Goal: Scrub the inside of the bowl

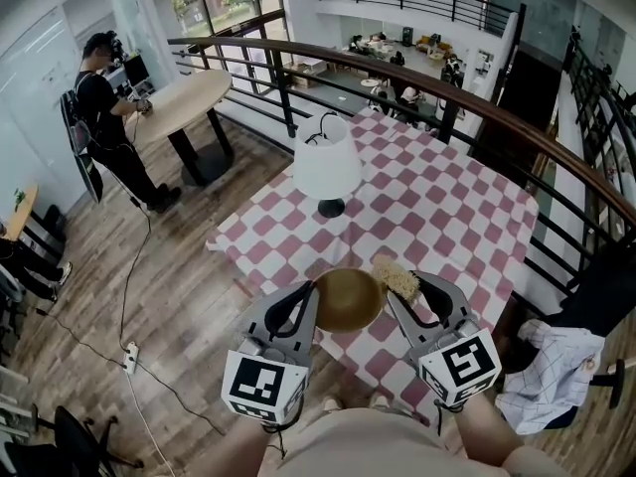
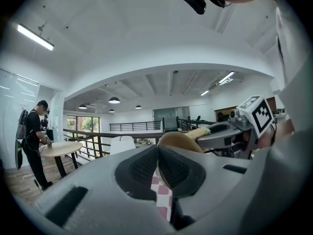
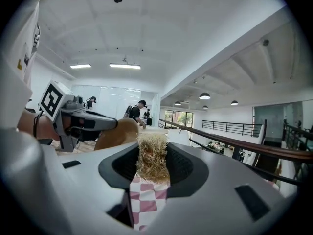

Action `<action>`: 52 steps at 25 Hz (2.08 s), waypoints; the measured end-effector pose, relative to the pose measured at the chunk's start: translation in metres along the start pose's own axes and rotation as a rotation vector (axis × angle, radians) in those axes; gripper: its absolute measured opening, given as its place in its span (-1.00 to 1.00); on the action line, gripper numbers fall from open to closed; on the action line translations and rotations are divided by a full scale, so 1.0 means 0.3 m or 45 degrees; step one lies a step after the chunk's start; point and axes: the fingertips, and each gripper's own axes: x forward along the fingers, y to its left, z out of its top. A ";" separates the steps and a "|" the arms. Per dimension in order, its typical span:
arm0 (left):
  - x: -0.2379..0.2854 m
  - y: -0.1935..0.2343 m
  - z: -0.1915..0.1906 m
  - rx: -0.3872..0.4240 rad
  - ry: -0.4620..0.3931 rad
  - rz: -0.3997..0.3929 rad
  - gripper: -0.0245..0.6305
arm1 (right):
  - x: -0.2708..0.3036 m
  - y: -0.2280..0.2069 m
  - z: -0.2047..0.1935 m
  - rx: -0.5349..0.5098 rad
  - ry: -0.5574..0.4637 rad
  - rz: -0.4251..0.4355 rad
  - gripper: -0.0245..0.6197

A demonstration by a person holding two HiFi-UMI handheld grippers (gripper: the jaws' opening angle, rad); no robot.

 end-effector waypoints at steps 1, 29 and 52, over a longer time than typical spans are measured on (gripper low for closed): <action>0.004 -0.019 -0.003 0.016 0.012 -0.017 -0.86 | 0.003 -0.004 0.013 -0.010 -0.003 0.003 -0.47; 0.061 -0.143 -0.075 0.090 0.179 -0.223 -0.86 | 0.023 0.026 0.093 -0.183 0.047 0.059 -0.46; 0.112 0.009 -0.408 -0.474 0.400 -0.086 -0.86 | 0.015 0.023 -0.319 -0.037 0.349 0.045 -0.46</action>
